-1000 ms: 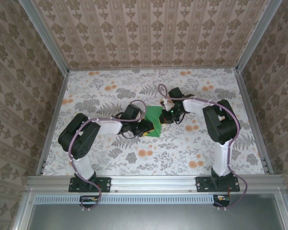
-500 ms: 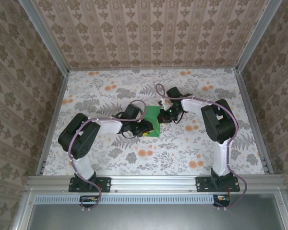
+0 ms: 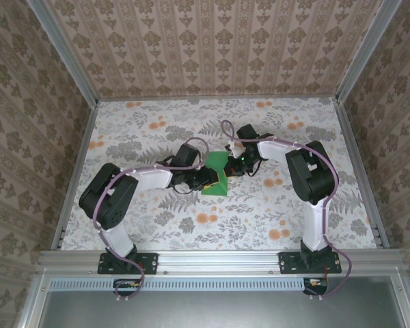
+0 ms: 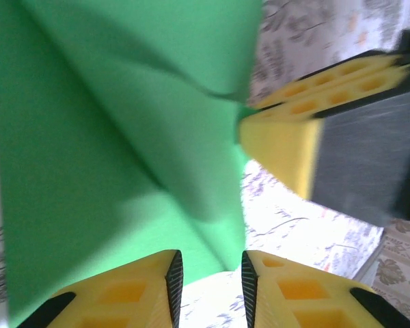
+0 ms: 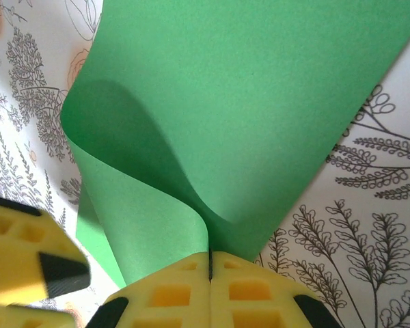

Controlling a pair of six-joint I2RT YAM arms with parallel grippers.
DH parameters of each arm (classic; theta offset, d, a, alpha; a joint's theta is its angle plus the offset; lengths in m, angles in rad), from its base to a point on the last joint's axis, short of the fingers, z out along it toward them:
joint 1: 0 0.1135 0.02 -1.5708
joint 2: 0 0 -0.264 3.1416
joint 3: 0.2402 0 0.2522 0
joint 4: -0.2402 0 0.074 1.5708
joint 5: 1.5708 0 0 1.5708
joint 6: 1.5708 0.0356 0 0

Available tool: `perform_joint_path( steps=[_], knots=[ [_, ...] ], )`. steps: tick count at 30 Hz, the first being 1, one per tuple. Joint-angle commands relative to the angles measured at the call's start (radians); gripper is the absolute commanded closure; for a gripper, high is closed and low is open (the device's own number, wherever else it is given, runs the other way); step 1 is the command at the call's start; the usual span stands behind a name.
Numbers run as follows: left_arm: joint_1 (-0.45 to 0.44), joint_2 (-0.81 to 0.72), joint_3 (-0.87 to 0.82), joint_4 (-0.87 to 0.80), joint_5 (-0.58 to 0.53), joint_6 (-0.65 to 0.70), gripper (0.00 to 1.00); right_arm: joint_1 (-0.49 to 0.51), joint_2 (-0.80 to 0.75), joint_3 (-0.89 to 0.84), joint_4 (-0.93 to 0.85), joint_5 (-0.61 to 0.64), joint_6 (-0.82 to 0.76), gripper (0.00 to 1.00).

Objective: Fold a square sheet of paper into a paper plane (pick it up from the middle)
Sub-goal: Fold the triangle a second time at the center of the table.

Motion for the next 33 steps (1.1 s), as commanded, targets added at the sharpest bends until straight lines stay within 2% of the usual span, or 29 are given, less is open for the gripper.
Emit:
perform_joint_path(
  steps=[1,12,33],
  knots=[
    [0.009,-0.024,0.043,0.006,0.019,0.035,0.71,0.004,0.017,0.023,-0.03,0.017,-0.019,0.96],
    [0.018,0.095,0.108,0.055,0.059,0.016,0.8,0.005,0.02,0.024,-0.03,0.025,-0.018,0.96],
    [0.02,0.152,0.105,0.079,0.069,0.001,0.81,0.005,0.036,0.036,-0.029,0.034,-0.015,0.96]
  ],
)
